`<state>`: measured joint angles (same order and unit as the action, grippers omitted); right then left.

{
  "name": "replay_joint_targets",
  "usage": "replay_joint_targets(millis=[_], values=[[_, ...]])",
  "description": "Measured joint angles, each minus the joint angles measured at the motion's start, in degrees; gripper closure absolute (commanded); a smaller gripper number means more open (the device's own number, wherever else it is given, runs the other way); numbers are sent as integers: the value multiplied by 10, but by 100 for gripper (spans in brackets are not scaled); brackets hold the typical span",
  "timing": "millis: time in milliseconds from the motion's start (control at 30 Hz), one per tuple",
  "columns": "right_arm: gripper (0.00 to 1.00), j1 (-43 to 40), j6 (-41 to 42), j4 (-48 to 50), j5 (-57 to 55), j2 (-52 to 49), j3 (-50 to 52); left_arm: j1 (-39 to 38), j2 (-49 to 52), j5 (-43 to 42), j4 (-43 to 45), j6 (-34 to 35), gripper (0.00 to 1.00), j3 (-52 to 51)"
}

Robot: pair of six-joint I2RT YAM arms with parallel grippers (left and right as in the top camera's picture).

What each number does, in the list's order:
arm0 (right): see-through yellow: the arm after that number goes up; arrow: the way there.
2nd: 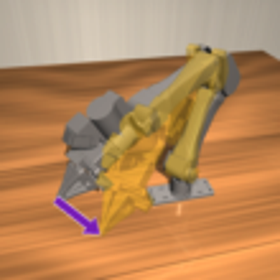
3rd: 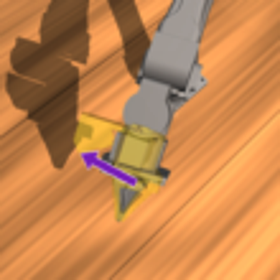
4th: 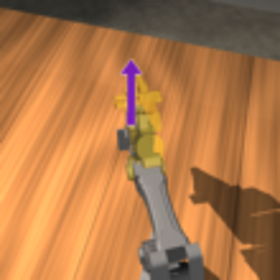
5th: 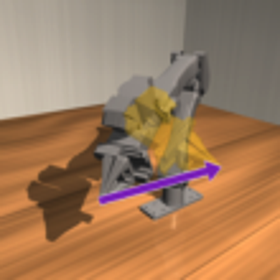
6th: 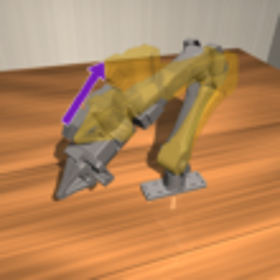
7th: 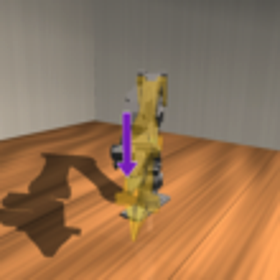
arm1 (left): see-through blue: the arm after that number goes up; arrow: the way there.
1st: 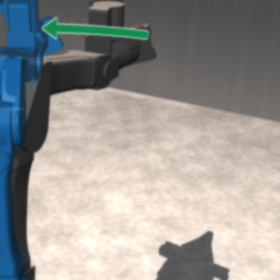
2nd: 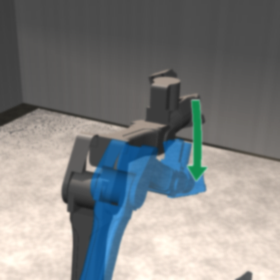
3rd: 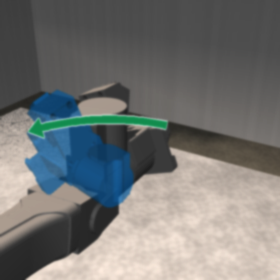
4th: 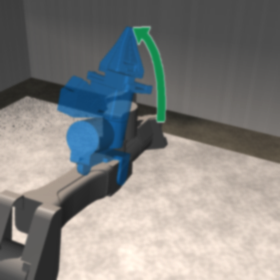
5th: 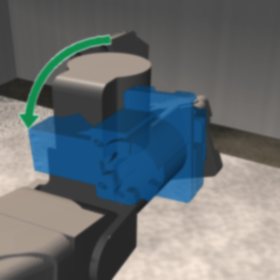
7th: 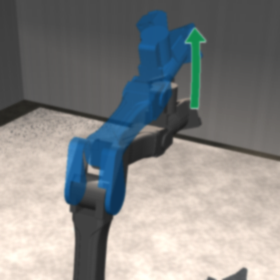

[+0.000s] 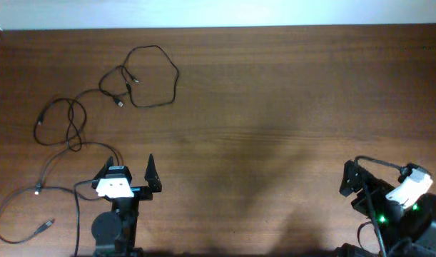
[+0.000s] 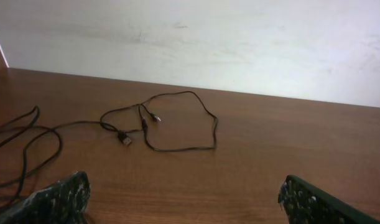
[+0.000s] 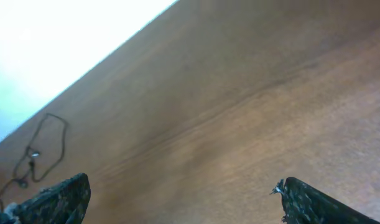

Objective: Untangle cables

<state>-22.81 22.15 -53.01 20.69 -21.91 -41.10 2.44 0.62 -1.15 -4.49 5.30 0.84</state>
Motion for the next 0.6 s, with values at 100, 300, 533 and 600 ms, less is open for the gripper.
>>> replay_joint_targets(millis=[100,300,533,600], values=[[2,-1,2,36,15,63,21,0,0,0,0,0,1,0],[2,8,71,203,45,198,226,0,0,0,0,0,1,0],[2,158,81,341,-43,211,317,0,0,0,0,0,1,0],[2,185,81,385,-81,212,344,0,0,0,0,0,1,0]])
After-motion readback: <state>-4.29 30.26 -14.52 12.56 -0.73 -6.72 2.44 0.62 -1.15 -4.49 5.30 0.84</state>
